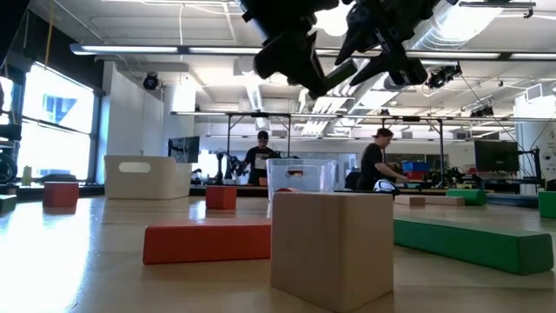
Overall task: Sort & place blocks by color
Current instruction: Put the green block into the bottom white bin
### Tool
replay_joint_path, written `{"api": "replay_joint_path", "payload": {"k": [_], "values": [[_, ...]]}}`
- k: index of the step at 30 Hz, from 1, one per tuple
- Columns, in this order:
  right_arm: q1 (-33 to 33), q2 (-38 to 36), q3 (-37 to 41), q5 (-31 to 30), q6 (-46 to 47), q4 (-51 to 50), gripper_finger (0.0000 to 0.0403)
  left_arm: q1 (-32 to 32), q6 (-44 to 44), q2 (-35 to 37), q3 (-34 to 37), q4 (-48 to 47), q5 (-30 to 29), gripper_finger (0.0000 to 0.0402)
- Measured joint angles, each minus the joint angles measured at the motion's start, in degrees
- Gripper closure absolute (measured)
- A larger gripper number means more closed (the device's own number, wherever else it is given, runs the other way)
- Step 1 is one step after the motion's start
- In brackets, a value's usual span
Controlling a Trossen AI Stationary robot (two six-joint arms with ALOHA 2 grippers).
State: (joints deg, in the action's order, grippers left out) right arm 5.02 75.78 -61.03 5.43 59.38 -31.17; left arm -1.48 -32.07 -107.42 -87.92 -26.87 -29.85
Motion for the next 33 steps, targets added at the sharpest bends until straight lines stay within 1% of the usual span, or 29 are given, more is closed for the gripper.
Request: {"api": "replay_joint_path", "payload": {"k": [6,7,8,12,15,18,21,25,28,30,33], "values": [[-0.07,0.03,0.02,-0.93,0.38,0.47,0.0354,-0.07,0.23,-0.02,-0.09,1.40,0.08,0.0322],[-0.20,0.03,0.02,-0.92,0.02,0.49,0.0369,-0.07,0.17,-0.04,-0.09,1.38,0.07,0.0322],[-0.32,0.03,0.02,-0.94,-0.46,0.52,0.0374,-0.09,0.17,-0.04,-0.07,1.38,0.00,0.0320],[-0.35,-0.01,0.02,-1.34,-0.51,0.61,0.0373,-0.13,1.29,-0.04,-0.07,1.38,-0.26,0.0303],[-0.35,-0.01,-0.03,-1.85,-0.26,0.26,0.0361,-0.32,4.24,-0.04,-0.07,1.52,-0.52,0.0285],[-0.51,0.12,0.06,-2.12,-0.16,-1.69,0.0361,-0.67,6.01,-0.02,-0.07,1.69,-0.80,0.0264],[-1.19,0.10,0.06,-1.64,0.46,-5.06,0.0371,-1.22,7.47,-0.02,-0.07,0.68,-0.90,0.0242],[-3.05,0.08,0.06,-0.88,2.56,-11.62,0.0371,-1.98,9.35,-0.02,-0.07,-1.20,-1.02,0.0217],[-5.12,0.08,0.06,-0.01,5.06,-15.71,0.0365,-2.45,9.44,-0.02,-0.07,-1.97,-0.87,0.0208],[-6.65,0.03,0.06,1.30,6.34,-17.81,0.0363,-2.81,9.50,-0.02,-0.07,-2.08,-0.81,0.0207],[-9.49,0.03,0.06,1.71,8.19,-19.96,0.0366,-3.31,9.47,-0.02,-0.07,-2.05,-0.85,0.0209]]}}
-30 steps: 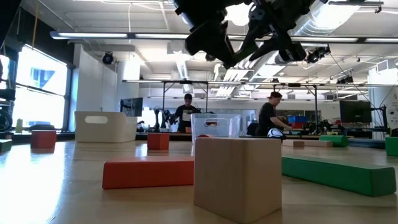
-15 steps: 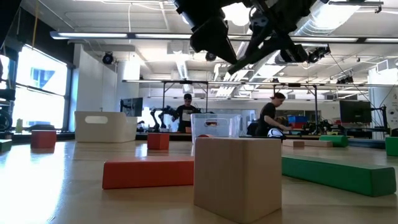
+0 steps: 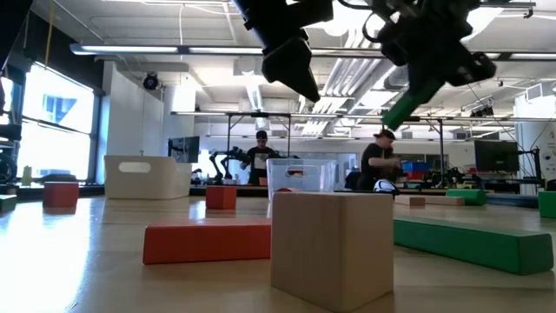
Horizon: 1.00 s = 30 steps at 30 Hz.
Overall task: Sort & place blocks by color
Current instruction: Put the green block into the bottom white bin
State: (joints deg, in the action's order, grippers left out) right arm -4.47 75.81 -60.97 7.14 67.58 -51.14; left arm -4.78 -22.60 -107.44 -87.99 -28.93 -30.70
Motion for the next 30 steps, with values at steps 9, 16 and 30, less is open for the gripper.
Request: {"api": "replay_joint_path", "payload": {"k": [9,16,30], "values": [[-11.06,-0.03,0.00,3.95,6.65,-3.33,0.0366,-0.19,1.66,0.00,0.00,0.02,-0.02,0.0210],[-20.20,-0.52,0.00,6.64,11.79,-3.70,0.0368,-0.21,1.67,0.04,0.00,0.16,0.00,0.0210],[-38.60,-0.52,0.00,9.83,31.06,-3.76,0.0367,-0.69,5.88,0.04,0.00,0.22,-0.23,0.0210]]}}
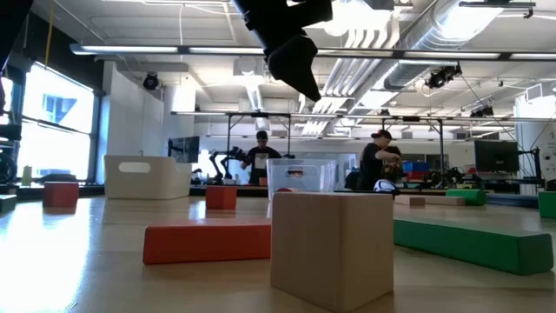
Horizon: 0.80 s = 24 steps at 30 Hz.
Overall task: Sort & place blocks by color
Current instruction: Put the green block into the bottom white bin
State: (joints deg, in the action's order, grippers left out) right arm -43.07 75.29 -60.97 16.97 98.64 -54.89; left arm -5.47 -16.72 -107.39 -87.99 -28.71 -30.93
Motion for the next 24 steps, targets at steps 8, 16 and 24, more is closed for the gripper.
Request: {"api": "replay_joint_path", "payload": {"k": [8,16,24], "values": [[-10.54,0.20,-0.02,-4.74,19.99,-1.19,0.0367,-1.68,3.16,0.02,0.00,0.00,-1.72,0.0210],[-16.96,2.56,-0.04,-8.37,32.91,-3.27,0.0366,-2.43,3.43,0.00,0.00,-0.06,-3.42,0.0210],[-16.93,6.87,-0.04,-8.50,31.95,-3.21,0.0353,-2.45,10.77,0.00,0.00,-2.85,0.75,0.0210]]}}
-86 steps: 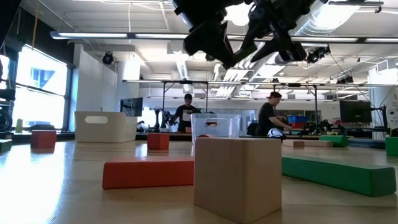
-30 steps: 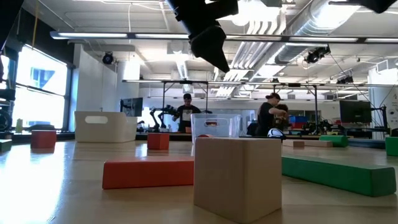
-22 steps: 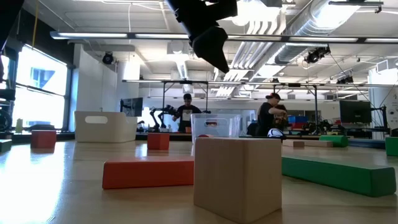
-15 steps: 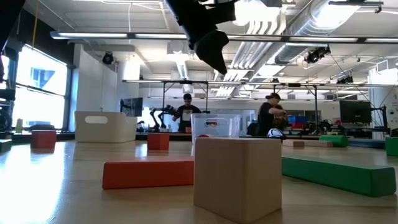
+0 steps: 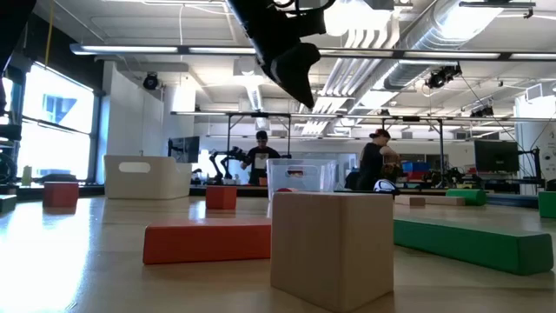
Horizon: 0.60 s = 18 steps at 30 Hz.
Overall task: Sort & place blocks by color
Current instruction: Put the green block into the bottom white bin, then put the brown into the top white bin
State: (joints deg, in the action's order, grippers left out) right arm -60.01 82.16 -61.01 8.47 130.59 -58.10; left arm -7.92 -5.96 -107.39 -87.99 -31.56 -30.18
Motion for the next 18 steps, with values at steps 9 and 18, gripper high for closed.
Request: {"api": "replay_joint_path", "payload": {"k": [9,18], "values": [[2.53,0.74,0.00,0.57,-2.93,-0.13,0.0305,-1.65,8.00,0.00,0.00,-11.09,11.87,0.0210],[5.22,0.74,0.00,0.55,-3.43,-0.77,0.0268,-4.31,8.80,2.22,0.07,-16.63,17.61,0.0211]]}}
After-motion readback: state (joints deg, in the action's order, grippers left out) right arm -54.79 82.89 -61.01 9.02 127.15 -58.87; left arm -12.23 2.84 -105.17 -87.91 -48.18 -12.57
